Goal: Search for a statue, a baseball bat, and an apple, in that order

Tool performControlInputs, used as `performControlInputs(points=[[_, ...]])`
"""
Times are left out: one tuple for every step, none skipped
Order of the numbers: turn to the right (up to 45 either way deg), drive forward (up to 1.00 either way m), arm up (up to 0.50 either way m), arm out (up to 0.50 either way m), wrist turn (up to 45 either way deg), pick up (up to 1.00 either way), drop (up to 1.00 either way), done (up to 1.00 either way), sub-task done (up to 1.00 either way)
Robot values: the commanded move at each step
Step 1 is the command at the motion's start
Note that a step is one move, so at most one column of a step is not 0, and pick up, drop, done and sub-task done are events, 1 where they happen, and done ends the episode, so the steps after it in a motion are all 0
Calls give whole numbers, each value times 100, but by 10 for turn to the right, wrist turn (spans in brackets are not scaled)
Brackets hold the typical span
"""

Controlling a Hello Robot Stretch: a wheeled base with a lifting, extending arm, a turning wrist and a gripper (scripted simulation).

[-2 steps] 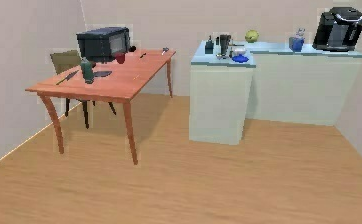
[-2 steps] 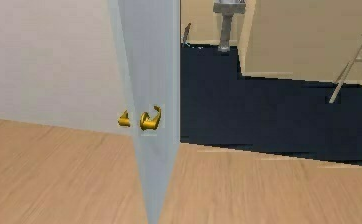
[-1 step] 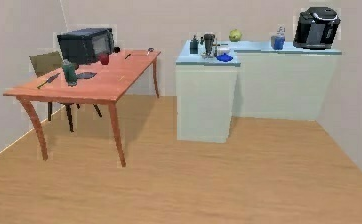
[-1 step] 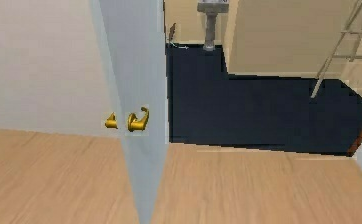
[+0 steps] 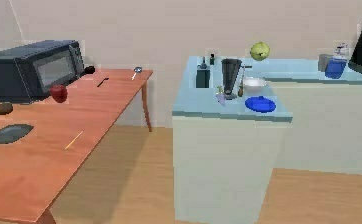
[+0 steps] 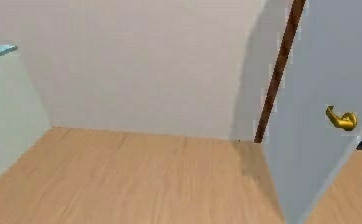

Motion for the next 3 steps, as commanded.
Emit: performControlInputs(points=[[0,35,0,0,0,0,0,0,0],[-390,0,0,0,0,0,0,0,0],[0,0,0,0,0,0,0,100,0]])
